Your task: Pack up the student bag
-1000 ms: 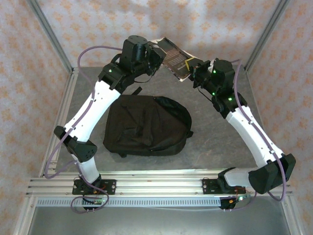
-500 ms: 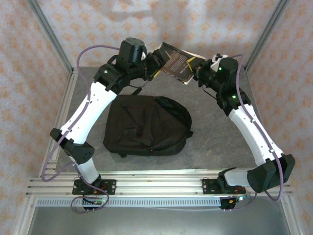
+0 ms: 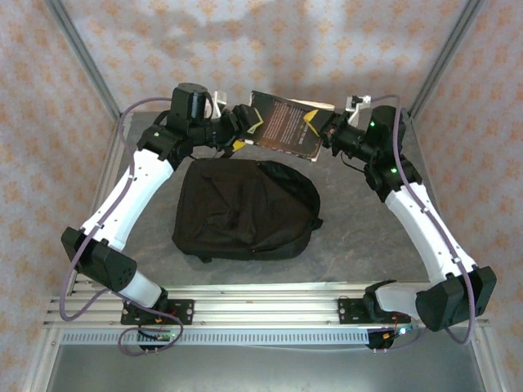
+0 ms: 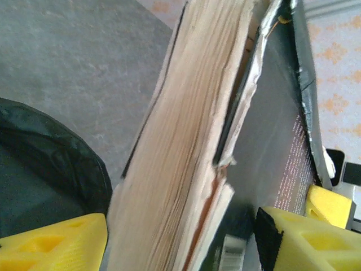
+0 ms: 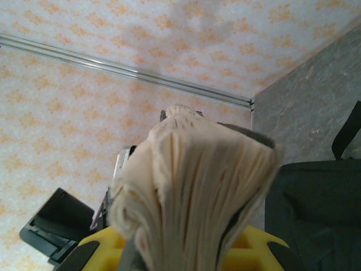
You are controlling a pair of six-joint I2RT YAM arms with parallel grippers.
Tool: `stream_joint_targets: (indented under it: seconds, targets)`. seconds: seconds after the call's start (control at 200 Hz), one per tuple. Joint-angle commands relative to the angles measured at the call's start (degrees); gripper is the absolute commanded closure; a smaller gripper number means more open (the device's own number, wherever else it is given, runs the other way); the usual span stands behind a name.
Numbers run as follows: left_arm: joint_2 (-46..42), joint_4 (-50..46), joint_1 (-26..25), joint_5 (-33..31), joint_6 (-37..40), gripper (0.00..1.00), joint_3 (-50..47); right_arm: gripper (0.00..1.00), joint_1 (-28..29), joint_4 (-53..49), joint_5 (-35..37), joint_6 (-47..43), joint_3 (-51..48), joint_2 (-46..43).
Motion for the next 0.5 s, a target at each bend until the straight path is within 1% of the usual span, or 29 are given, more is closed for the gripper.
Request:
stream_joint_targets:
  seconds: [0.0,0.075,0.105,0.13,0.19,0.265,0.375,0.39,0.415,0.465,0.49]
  targets:
    - [-3.2,10.4,0.2,4.2,-3.4,0.3,-1.7,1.0,-0.3,7.5,-2.1,3.7,-0.9,-2.8]
    - [-4.7,15.0,0.2,4.4,-6.1,0.34,-4.1,1.0,-0.6,8.5,-0.8,6.0,-2.1,-2.9]
    - [-5.5,17.4,0.1,4.4,-7.5,0.38,-5.5,1.0,-0.8,8.7,0.1,7.2,-2.5,-2.8]
    - [-6.1,19.4,0.1,4.2,-8.8,0.42,-6.8,1.0,-0.9,9.0,0.9,8.3,-3.0,-4.4]
    - [-7.6,24.5,0.1,3.5,-11.8,0.58,-9.9,1.0,-1.1,11.8,2.1,11.6,-4.4,-4.6]
    - [-8.7,28.9,0.1,3.1,-14.0,0.74,-12.6,1.0,-1.2,16.0,2.5,15.4,-5.2,-3.8]
    - [-9.0,30.6,0.0,3.3,-14.2,1.0,-13.6,1.0,-1.2,17.9,2.3,17.4,-4.7,-3.4]
    - [-9.0,30.7,0.0,3.3,-14.1,1.0,-13.6,1.0,-1.2,17.8,2.3,17.4,-4.6,-3.4]
    - [-9.1,30.7,-0.1,3.2,-14.0,1.0,-13.6,0.94,-1.2,17.7,2.3,17.4,-4.3,-3.4]
    - [-9.6,30.5,0.0,2.5,-13.3,1.0,-13.6,0.68,-1.2,17.5,2.2,17.7,-4.0,-3.4]
    - [-9.9,30.0,0.0,2.0,-12.7,1.0,-13.5,0.56,-1.2,17.7,2.2,18.0,-4.0,-3.4]
